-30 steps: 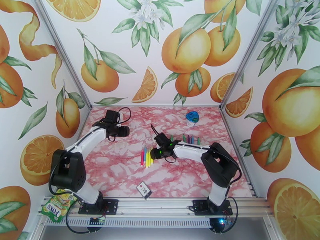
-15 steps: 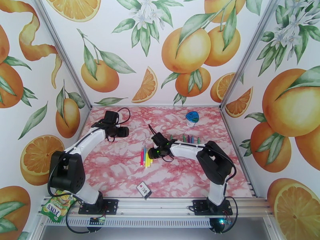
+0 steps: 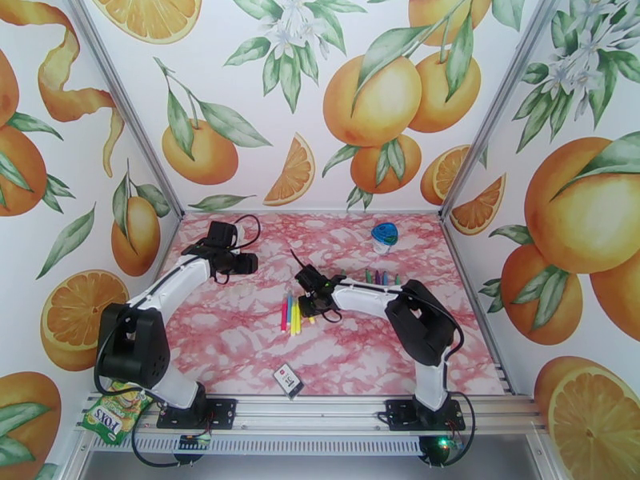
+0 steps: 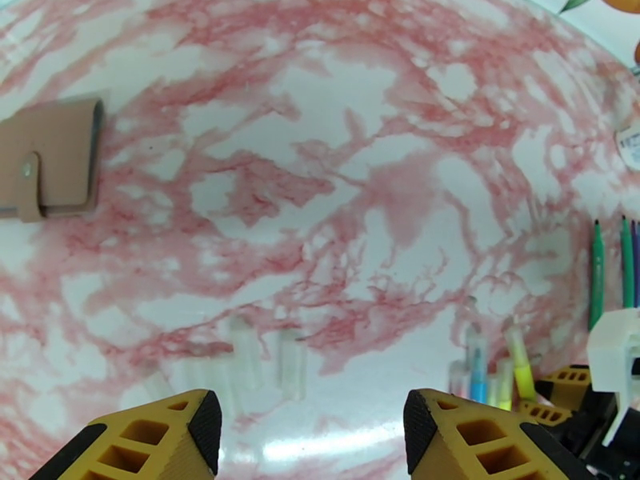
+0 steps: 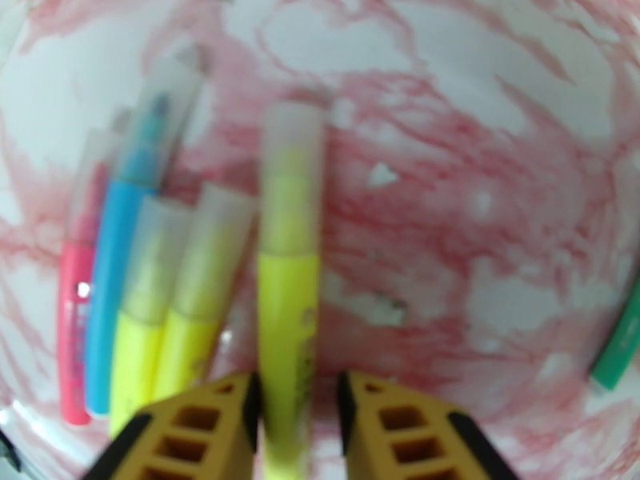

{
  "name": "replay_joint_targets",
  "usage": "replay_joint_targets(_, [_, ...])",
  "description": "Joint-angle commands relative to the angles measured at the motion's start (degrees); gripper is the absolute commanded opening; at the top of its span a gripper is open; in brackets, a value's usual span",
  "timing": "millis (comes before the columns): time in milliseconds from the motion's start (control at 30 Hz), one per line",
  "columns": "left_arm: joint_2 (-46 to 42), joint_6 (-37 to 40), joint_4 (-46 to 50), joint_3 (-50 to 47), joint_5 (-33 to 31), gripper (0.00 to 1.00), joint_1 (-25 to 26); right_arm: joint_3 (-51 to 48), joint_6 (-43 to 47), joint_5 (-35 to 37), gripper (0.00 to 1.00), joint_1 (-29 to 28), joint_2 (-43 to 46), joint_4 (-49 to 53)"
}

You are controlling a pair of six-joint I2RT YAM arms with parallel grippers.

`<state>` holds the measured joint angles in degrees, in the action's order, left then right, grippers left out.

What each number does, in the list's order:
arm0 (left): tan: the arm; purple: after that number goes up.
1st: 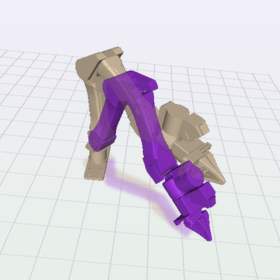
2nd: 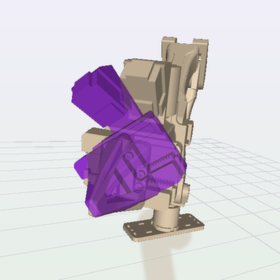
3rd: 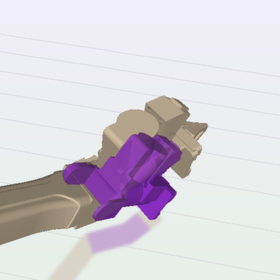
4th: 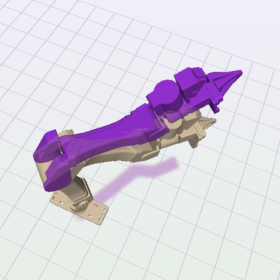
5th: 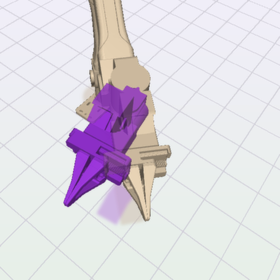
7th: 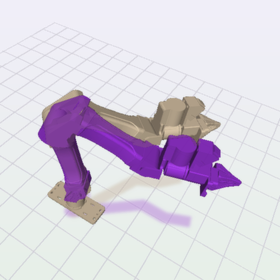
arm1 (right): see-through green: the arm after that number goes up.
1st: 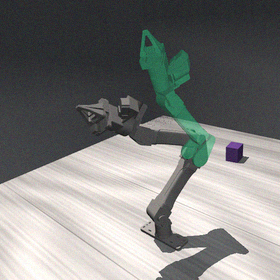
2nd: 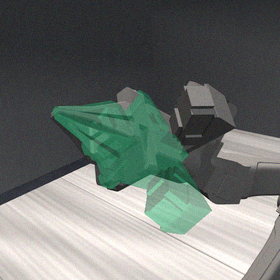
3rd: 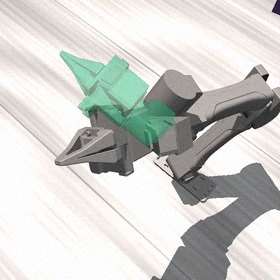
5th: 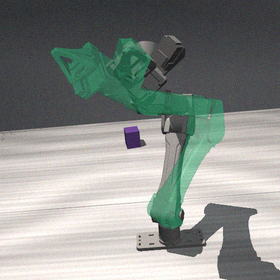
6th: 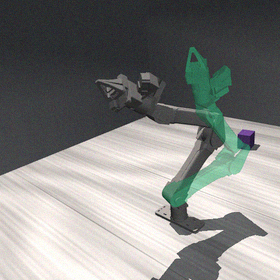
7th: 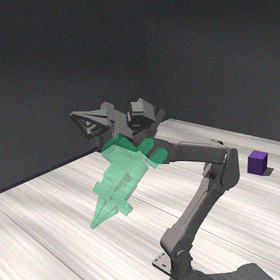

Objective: Open the pen caps

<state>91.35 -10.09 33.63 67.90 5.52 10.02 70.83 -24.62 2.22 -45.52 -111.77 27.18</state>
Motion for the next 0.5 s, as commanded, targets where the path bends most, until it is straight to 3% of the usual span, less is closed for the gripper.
replay_joint_targets(0, [-2.1,0.2,-1.0,0.2,0.5,0.64,-0.5,0.2,1.6,5.9,0.32,0.0,-0.4,5.7])
replay_joint_targets(267, [-1.7,-0.5,-2.1,-0.1,1.8,0.64,-0.5,0.8,2.9,6.9,0.31,-0.1,-2.6,6.0])
replay_joint_targets(467, [-2.0,-0.8,-2.2,-0.7,1.8,0.64,-0.5,1.3,3.2,7.6,0.23,-0.1,-4.1,6.3])
